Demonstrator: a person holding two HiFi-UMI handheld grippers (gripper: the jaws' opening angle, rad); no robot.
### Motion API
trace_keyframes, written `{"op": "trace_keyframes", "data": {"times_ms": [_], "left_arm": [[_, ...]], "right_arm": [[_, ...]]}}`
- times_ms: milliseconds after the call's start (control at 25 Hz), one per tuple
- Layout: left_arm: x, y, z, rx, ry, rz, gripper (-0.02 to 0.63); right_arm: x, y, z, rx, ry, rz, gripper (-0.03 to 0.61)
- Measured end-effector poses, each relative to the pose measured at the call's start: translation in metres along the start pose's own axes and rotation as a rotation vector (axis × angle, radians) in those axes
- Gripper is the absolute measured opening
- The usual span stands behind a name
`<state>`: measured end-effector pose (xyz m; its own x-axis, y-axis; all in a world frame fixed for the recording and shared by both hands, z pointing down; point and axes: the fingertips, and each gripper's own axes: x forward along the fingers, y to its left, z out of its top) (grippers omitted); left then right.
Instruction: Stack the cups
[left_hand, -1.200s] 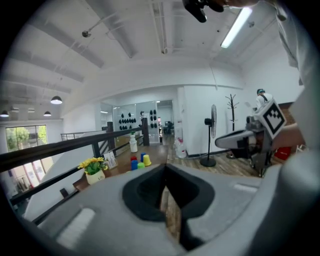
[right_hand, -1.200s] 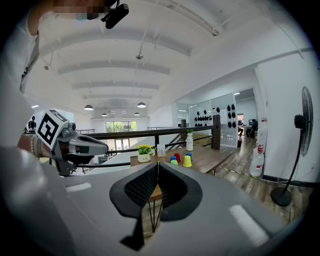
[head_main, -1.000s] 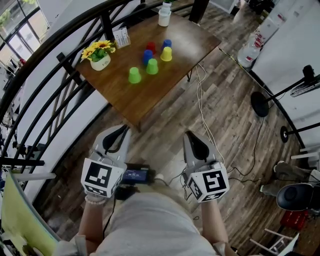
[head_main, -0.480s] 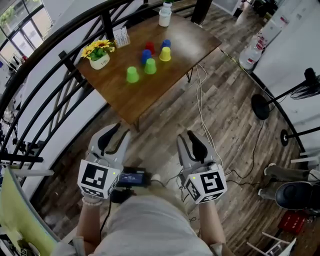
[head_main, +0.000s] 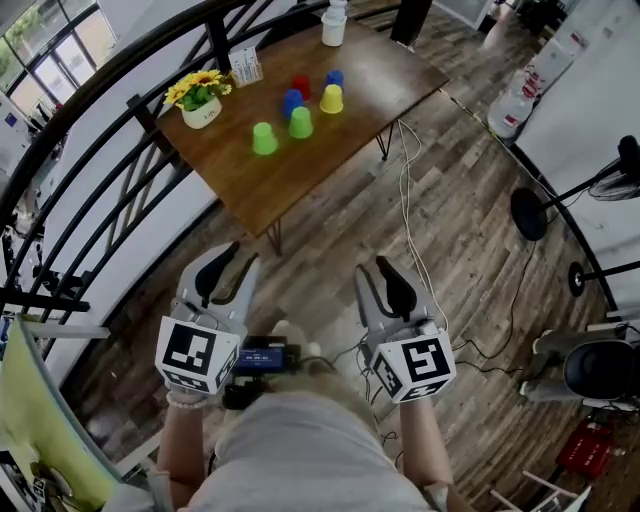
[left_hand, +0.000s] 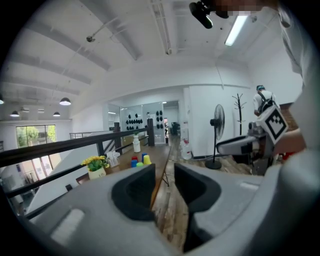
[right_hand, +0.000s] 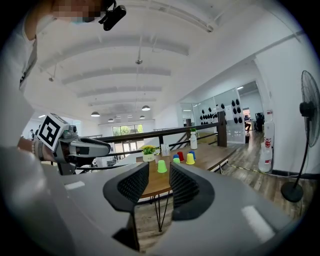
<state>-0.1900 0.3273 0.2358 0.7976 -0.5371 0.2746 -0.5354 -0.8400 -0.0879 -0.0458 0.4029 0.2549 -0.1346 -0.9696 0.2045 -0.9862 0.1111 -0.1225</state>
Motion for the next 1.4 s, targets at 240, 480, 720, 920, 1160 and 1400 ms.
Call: {"op": "trace_keyframes", "data": {"times_ms": [240,480,720,920,1160,1400], "left_arm": [[0.015,-0.006,0.006,0.016,-0.010,-0.020,0.114],[0.042,0.008,0.007,0.022,-0.018,-0.029,0.135],[0.090,0.029,0.018,0.024,-0.019,-0.066,0.144],[0.136,0.059,0.032,0.021,-0.026,-0.083,0.149],[0.176,0.095,0.044,0.015,-0.016,-0.101,0.155],[0.213,0.134,0.049,0.009,-0.004,-0.101,0.178]], "right_arm": [[-0.002,-0.014,0.004,0.000,-0.027,-0.016,0.129],[0.018,-0.032,0.004,-0.001,-0.029,-0.040,0.133],[0.053,-0.063,0.017,0.001,-0.030,-0.071,0.135],[0.099,-0.088,0.035,-0.003,-0.029,-0.082,0.141],[0.151,-0.108,0.056,-0.007,-0.017,-0.078,0.146],[0.200,-0.120,0.072,-0.009,-0.014,-0.058,0.146]]}}
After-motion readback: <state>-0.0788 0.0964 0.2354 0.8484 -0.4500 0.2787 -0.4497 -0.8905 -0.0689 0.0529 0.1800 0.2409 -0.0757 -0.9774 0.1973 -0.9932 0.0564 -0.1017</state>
